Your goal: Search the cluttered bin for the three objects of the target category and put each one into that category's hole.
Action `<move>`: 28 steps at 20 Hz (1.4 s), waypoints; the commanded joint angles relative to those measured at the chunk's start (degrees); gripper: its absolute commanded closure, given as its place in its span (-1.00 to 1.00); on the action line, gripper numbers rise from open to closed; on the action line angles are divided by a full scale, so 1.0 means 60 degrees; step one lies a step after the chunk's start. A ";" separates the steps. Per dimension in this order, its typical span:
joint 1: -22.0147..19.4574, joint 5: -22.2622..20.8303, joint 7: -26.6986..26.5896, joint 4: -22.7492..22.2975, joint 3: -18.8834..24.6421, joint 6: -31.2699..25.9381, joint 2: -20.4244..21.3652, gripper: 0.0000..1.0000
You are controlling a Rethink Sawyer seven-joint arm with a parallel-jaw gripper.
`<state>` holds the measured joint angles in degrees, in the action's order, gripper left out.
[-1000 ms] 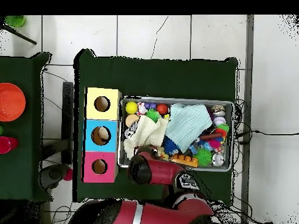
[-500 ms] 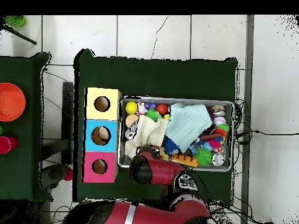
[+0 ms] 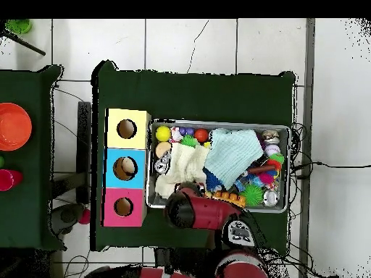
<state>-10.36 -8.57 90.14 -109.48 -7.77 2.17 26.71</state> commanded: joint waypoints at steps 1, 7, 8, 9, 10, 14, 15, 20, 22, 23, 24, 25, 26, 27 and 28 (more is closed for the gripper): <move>-0.0740 -0.1081 -0.0562 0.0811 -0.0247 -0.1942 0.1408 1.00; -0.1433 -0.2094 -0.0991 0.0880 0.0292 -0.2589 0.1982 1.00; -0.1460 -0.2293 -0.1058 0.0905 0.0341 -0.2661 0.2040 1.00; -0.1465 -0.2455 -0.1087 0.0957 0.0382 -0.2734 0.2098 1.00; -0.1486 -0.2594 -0.1095 0.0967 0.0439 -0.2823 0.2163 1.00; -0.1665 -0.2984 -0.1087 0.0945 0.0745 -0.3121 0.2431 1.00; -0.1665 -0.3089 -0.1132 0.0976 0.0784 -0.3250 0.2503 1.00; -0.1916 -0.3489 -0.1221 0.0915 0.1082 -0.3538 0.2786 1.00; -0.2039 -0.3650 -0.1261 0.0889 0.1191 -0.3596 0.2852 1.00; -0.2133 -0.3695 -0.1227 0.0857 0.1256 -0.3592 0.2886 1.00; -0.2269 -0.3724 -0.1155 0.0792 0.1339 -0.3533 0.2895 1.00; -0.2446 -0.3738 -0.1131 0.0729 0.1449 -0.3502 0.2926 1.00; -0.2594 -0.3809 -0.1209 0.0695 0.1534 -0.3513 0.2977 1.00; -0.2743 -0.3879 -0.1286 0.0661 0.1619 -0.3524 0.3028 1.00; -0.2930 -0.3982 -0.1478 0.0631 0.1750 -0.3587 0.3112 1.00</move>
<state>-24.22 -28.30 90.14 -107.75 -4.62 -12.94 44.01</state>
